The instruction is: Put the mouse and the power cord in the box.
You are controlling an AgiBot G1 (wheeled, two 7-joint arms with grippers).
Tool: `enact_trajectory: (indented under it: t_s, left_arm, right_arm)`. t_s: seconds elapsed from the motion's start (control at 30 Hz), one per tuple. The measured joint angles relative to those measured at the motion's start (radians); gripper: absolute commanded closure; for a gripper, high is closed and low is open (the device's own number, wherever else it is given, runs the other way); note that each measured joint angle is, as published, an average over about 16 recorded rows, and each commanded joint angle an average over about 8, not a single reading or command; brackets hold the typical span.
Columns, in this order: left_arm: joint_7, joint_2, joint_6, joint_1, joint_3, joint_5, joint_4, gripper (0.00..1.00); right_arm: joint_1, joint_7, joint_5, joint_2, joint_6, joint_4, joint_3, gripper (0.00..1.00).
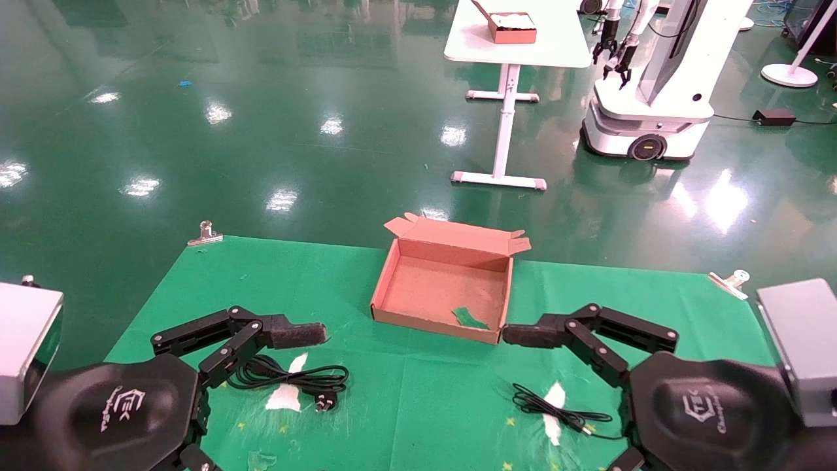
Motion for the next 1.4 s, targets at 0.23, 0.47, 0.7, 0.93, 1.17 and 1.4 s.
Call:
enact_trajectory:
  t_s: [0.23,0.47,0.7,0.93,1.17,1.4]
  left_arm:
    - [0.0,0.0,0.0,0.0,0.0,0.0,0.0,0.0]
    - [0.0,0.0,0.0,0.0,0.0,0.0,0.0,0.0]
    - [0.0,0.0,0.0,0.0,0.0,0.0,0.0,0.0]
    - [0.0,0.0,0.0,0.0,0.0,0.0,0.0,0.0]
    - [0.0,0.0,0.0,0.0,0.0,0.001,0.0,0.0]
    - [0.008,0.005,0.0,-0.003,0.006,0.015,0.006,0.0]
  right_arm:
    - [0.0,0.0,0.0,0.0,0.0,0.0,0.0,0.0]
    - [0.0,0.0,0.0,0.0,0.0,0.0,0.0,0.0]
    - [0.0,0.0,0.0,0.0,0.0,0.0,0.0,0.0]
    - [0.0,0.0,0.0,0.0,0.0,0.0,0.0,0.0]
    - [0.0,0.0,0.0,0.0,0.0,0.0,0.0,0.0]
    - [-0.001,-0.004,-0.006,0.001,-0.003,-0.006,-0.002,0.0]
